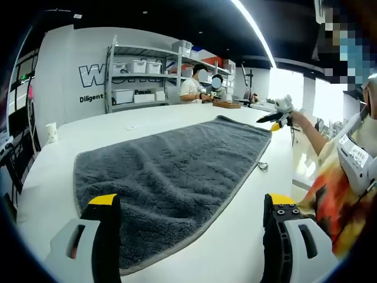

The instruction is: Open the folded towel by lifting each exposed corner and separating the folded layers until the towel lies flat within the target outline without major curled edges

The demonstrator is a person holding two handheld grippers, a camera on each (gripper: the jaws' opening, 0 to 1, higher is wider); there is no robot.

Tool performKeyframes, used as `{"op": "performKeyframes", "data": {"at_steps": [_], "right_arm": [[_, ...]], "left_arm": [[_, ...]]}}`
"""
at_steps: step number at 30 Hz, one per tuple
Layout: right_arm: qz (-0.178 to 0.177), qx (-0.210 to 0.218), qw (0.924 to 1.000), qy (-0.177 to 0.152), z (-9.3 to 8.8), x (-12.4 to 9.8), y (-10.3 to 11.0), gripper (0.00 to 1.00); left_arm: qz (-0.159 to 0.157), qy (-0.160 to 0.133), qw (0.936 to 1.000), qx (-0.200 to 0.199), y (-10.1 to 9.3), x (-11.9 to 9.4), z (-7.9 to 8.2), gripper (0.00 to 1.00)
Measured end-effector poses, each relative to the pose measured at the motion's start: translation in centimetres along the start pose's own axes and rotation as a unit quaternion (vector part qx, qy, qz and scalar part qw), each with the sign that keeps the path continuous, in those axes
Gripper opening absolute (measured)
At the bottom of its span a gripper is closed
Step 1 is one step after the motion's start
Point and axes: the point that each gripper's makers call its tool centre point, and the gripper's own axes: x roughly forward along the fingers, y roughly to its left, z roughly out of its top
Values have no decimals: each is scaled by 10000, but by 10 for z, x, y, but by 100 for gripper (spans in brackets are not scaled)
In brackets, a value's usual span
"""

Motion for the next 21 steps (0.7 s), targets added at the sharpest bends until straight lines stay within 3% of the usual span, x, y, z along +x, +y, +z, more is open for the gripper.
{"op": "performKeyframes", "data": {"at_steps": [8, 12, 14, 17, 21], "right_arm": [[-123, -47, 9999, 14, 29, 21, -26, 98], [-159, 43, 9999, -52, 45, 29, -32, 83], [-166, 35, 9998, -69, 50, 31, -34, 85], [-413, -87, 9991, 10, 62, 41, -49, 88], [-694, -200, 9974, 64, 68, 51, -66, 78]], "left_arm": [[12, 51, 10000, -15, 3, 1, -2, 100], [40, 61, 10000, -65, 5, 1, -5, 100], [52, 66, 9999, -83, 6, 0, -6, 100], [72, 105, 9999, -115, 8, 0, -8, 100], [78, 95, 9999, -122, 9, 0, -7, 100]]}}
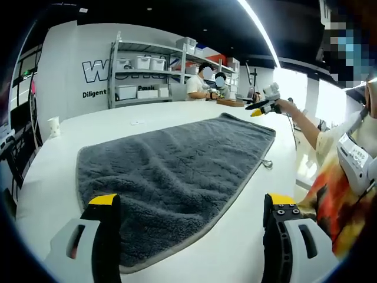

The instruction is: Open the folded towel by lifting each exposed corner and separating the folded layers until the towel lies flat within the target outline without major curled edges

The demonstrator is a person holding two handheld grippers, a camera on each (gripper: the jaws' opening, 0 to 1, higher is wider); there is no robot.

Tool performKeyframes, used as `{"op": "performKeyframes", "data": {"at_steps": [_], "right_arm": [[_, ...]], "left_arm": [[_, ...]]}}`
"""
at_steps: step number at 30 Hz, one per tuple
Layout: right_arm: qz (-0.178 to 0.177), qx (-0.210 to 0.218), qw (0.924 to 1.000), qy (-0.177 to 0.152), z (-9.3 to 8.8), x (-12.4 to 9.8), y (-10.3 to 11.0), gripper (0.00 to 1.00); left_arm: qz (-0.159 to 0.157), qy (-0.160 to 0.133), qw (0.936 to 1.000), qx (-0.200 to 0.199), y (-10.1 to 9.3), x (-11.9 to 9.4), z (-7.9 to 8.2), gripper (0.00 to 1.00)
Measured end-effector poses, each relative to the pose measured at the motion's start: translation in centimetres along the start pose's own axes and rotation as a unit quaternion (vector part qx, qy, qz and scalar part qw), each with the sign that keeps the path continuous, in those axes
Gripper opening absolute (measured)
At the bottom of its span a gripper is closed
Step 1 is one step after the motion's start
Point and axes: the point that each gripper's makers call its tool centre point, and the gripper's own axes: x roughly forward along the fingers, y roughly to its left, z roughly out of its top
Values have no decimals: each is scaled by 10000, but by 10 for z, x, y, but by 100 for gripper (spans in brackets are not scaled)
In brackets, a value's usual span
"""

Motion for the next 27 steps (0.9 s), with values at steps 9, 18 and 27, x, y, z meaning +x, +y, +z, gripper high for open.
{"op": "performKeyframes", "data": {"at_steps": [9, 18, 27], "right_arm": [[-477, 328, 9980, -255, 12, 31, -39, 58], [-1094, 559, 9922, -213, 3, 56, -88, 19], [-1427, 575, 9881, 20, -15, 74, -111, 3]], "left_arm": [[9, 40, 10000, -59, 4, 2, -1, 100], [22, 93, 9999, -111, 9, 5, -1, 99], [43, 133, 9998, -155, 13, 7, -1, 99]]}}
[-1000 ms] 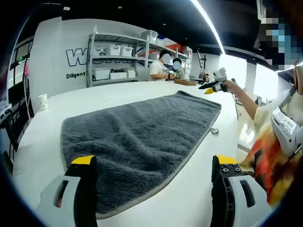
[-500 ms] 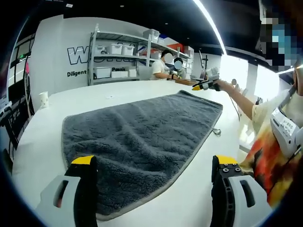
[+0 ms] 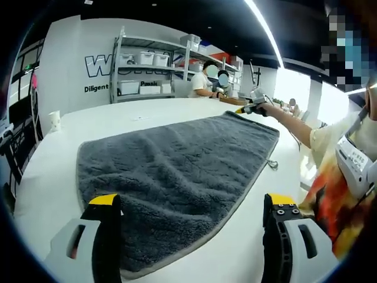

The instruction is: Open the folded towel by lifting each exposed corner and separating the folded layers until the towel lies flat within the target outline without major curled edges

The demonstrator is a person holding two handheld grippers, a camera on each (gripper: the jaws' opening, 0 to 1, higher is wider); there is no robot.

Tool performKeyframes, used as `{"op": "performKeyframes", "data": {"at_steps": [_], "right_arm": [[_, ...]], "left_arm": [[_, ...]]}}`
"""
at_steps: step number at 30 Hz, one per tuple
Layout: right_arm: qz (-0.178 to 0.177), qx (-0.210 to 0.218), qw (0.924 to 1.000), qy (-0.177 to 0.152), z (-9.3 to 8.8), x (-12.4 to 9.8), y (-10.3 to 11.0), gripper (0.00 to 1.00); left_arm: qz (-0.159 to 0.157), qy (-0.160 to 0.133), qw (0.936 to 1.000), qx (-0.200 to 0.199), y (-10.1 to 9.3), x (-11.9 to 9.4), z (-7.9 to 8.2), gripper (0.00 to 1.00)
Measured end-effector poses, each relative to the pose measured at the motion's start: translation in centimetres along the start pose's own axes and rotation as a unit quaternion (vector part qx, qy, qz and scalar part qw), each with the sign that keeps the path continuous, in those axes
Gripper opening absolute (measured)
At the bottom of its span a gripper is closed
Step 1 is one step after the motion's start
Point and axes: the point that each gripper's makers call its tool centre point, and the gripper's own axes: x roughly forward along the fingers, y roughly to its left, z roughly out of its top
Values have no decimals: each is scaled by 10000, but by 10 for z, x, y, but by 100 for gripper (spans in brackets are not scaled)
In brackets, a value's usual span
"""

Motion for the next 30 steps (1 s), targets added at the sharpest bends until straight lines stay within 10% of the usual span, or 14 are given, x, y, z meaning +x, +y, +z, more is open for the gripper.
{"op": "performKeyframes", "data": {"at_steps": [30], "right_arm": [[-526, 176, 9978, 354, -25, 24, -34, 0]], "left_arm": [[64, 16, 9999, -112, 5, 5, -3, 97]]}}
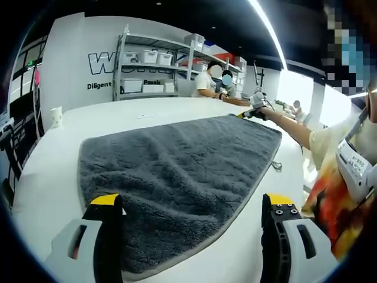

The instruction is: Open the folded towel by lifting each exposed corner and separating the folded layers until the towel lies flat within the target outline without major curled edges

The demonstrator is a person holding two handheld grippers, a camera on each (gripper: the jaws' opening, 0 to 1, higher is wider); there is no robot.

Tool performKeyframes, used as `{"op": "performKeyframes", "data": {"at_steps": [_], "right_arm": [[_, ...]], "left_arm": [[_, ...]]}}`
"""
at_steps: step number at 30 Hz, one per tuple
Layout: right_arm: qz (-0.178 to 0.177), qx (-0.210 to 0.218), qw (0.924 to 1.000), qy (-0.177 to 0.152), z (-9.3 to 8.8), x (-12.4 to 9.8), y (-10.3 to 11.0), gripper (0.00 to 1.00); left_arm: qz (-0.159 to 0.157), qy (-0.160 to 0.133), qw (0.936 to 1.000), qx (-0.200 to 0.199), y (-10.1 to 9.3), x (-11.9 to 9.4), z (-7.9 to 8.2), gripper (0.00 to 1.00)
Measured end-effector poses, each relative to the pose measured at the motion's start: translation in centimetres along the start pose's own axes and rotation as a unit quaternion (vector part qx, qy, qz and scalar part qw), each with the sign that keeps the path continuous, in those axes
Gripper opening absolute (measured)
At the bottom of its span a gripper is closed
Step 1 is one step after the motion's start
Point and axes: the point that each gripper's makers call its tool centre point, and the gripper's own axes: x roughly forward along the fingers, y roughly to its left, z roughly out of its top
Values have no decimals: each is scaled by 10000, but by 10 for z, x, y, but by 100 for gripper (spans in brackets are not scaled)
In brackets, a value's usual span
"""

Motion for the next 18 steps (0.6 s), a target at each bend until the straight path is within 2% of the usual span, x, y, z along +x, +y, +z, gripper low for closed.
{"op": "performKeyframes", "data": {"at_steps": [6, 9, 16, 18], "right_arm": [[-7, -60, 10000, -1, 1, 2, -3, 0], [-172, -60, 9998, 23, 1, 1, -11, 11], [-575, 175, 9982, 40, 0, -6, -33, 45], [-655, 228, 9976, 42, -1, -9, -37, 51]], "left_arm": [[13, 9, 10000, 11, 1, 0, -1, 96], [-12, 16, 10000, 21, 1, 0, -2, 96], [-31, -7, 10000, 14, 1, -3, 0, 96], [-36, -35, 10000, 9, 0, -4, 1, 96]]}}
